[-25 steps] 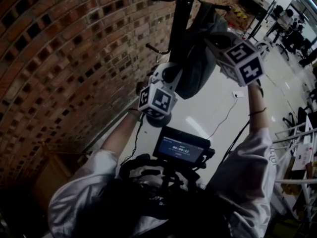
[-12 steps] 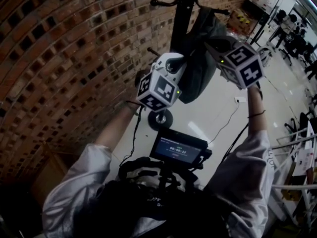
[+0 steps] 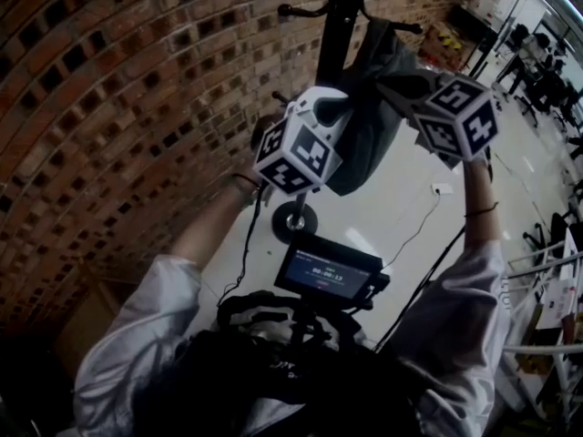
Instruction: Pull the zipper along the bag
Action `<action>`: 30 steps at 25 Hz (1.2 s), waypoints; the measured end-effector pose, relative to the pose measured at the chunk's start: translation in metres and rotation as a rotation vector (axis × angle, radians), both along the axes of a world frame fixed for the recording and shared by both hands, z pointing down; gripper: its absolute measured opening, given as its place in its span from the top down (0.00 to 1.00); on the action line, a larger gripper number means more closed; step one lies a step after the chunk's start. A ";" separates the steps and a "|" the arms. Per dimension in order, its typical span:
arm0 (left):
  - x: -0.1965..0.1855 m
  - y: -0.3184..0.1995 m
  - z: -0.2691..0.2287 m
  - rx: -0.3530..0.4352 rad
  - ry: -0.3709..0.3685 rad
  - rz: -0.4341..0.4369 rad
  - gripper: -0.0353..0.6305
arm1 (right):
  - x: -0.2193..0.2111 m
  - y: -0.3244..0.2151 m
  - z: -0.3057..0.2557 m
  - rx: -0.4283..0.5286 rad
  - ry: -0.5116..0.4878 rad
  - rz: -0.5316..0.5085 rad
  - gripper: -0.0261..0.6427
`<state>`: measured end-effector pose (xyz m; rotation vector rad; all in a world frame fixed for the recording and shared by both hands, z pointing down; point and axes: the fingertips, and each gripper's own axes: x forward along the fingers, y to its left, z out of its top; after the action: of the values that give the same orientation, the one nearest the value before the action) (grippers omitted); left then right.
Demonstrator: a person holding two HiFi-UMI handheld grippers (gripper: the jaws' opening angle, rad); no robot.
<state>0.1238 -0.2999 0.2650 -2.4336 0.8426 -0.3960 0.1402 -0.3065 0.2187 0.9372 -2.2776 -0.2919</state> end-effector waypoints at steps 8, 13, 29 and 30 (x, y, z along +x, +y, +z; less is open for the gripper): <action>0.005 -0.003 -0.002 -0.031 0.038 0.018 0.93 | -0.011 0.009 0.008 0.023 0.161 -0.020 0.94; 0.004 -0.003 -0.002 -0.052 0.065 0.028 0.93 | -0.017 0.014 0.016 0.015 0.189 -0.018 0.94; 0.005 -0.008 0.004 -0.057 0.086 -0.011 0.92 | -0.016 0.009 0.026 0.028 0.156 0.026 0.94; 0.006 -0.009 0.003 -0.051 0.099 -0.018 0.92 | -0.014 0.008 0.024 0.027 0.131 0.029 0.94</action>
<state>0.1293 -0.3086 0.2677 -2.5121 0.9069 -0.3086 0.1260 -0.2982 0.2430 0.9367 -2.1439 -0.3609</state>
